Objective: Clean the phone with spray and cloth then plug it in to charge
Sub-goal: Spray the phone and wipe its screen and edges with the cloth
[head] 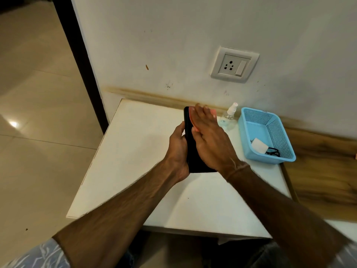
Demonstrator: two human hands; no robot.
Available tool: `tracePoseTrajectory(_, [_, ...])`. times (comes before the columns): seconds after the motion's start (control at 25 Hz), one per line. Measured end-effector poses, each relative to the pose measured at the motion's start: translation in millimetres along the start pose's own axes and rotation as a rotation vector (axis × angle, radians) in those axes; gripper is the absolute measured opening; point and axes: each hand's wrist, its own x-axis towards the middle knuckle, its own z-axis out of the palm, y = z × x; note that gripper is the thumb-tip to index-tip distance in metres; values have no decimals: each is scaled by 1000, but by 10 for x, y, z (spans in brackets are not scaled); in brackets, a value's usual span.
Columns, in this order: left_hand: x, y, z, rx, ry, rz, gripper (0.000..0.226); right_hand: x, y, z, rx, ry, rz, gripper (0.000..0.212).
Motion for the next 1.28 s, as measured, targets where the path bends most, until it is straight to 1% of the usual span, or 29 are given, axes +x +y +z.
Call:
tracePoseTrajectory(0.08, [-27,19,11,-20,10,4,59,186,-47,35,1,-12,45,51])
tracePoseTrajectory(0.16, [-42,36,-10,-38,6,7,60,77,-68,100,0,7,24,52])
tracePoseTrajectory(0.28, [-15,37,-67,-88,-31,3,70,-533,-82,223,-51,20,-113,51])
tracePoseTrajectory(0.4, [32,26,-88,-143,-62,8,78,-1133,-1,245,-137,-14,-178,51])
tracePoseTrajectory(0.48, [65,8,-91,-155,-66,1,81,-1278,89,183,-150,-48,-201,51])
tracePoseTrajectory(0.56, [63,-13,-72,-118,-50,12,80,-1166,194,132,-124,-17,-170,52])
tracePoseTrajectory(0.64, [60,-47,-49,-55,1,16,75,-883,231,119,-65,47,-76,52])
tracePoseTrajectory(0.72, [58,-76,-38,-43,14,16,71,-649,146,167,6,59,26,52])
tracePoseTrajectory(0.76, [57,-71,-44,-58,7,7,72,-610,65,215,27,57,34,52])
tracePoseTrajectory(0.8, [59,-64,-56,-87,-9,-9,74,-638,-10,270,35,51,11,52])
tracePoseTrajectory(0.88, [55,-30,-99,-126,-65,-37,82,-854,-84,340,6,20,-114,52])
tracePoseTrajectory(0.96, [44,-9,-119,-147,-83,-42,82,-1133,14,312,-69,-45,-255,53])
tracePoseTrajectory(1.04, [46,-11,-123,-149,-90,-39,82,-1246,234,190,-122,-69,-314,54])
tracePoseTrajectory(1.16, [59,-26,-89,-83,-59,-36,80,-1046,402,109,-131,19,-209,52])
tracePoseTrajectory(1.28, [68,-61,-79,-19,13,-43,73,-685,269,190,-18,81,-68,51])
